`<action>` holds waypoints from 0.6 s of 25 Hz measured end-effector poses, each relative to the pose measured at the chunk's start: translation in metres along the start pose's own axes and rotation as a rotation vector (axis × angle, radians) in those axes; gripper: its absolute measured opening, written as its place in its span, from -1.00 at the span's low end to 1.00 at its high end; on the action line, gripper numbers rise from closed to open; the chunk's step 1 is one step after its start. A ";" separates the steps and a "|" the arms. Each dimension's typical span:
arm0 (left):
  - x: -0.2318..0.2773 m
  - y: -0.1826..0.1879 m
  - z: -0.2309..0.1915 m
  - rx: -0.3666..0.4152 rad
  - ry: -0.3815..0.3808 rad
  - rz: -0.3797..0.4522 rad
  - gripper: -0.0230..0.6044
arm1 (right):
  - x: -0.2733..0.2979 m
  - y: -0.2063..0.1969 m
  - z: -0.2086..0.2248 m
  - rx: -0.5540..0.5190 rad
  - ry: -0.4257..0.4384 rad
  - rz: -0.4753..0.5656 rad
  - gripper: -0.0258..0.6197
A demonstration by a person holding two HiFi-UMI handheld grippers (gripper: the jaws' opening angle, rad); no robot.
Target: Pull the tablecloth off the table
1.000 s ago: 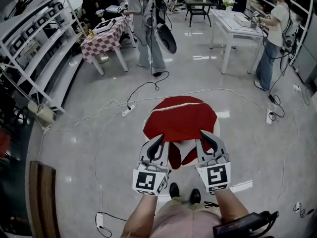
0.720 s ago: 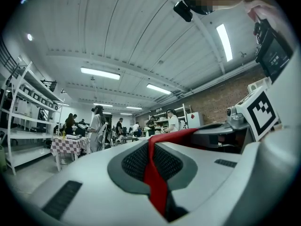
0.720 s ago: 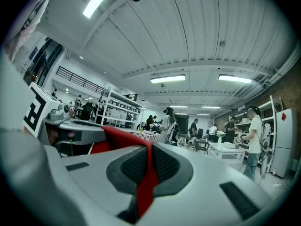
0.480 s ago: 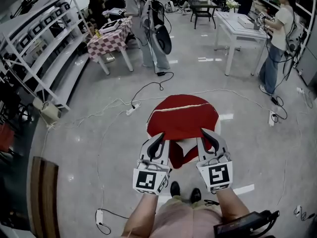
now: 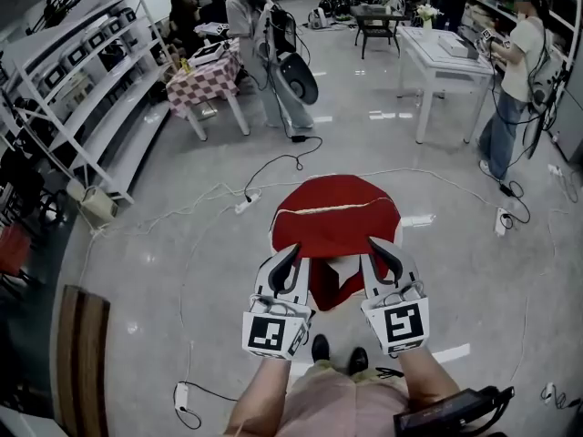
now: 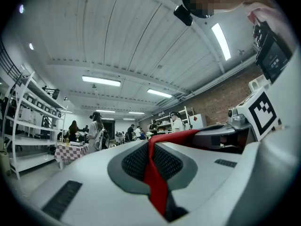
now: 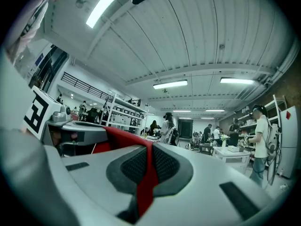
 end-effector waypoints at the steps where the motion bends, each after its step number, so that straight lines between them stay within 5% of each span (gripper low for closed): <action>1: -0.001 0.002 0.004 0.001 0.004 0.000 -0.79 | -0.004 0.001 0.002 0.000 0.005 0.003 -0.85; 15: -0.026 -0.008 0.029 0.002 0.058 0.005 -0.79 | -0.033 -0.010 -0.004 0.002 0.058 0.036 -0.85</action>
Point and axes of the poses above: the fingertips, and each gripper's own axes: x forward along the fingers, z to its right, y out of its top, the point moved 3 cm from there along -x, backward along the fingers, and after that the axes turned 9 degrees about y, right-handed, at the moved point
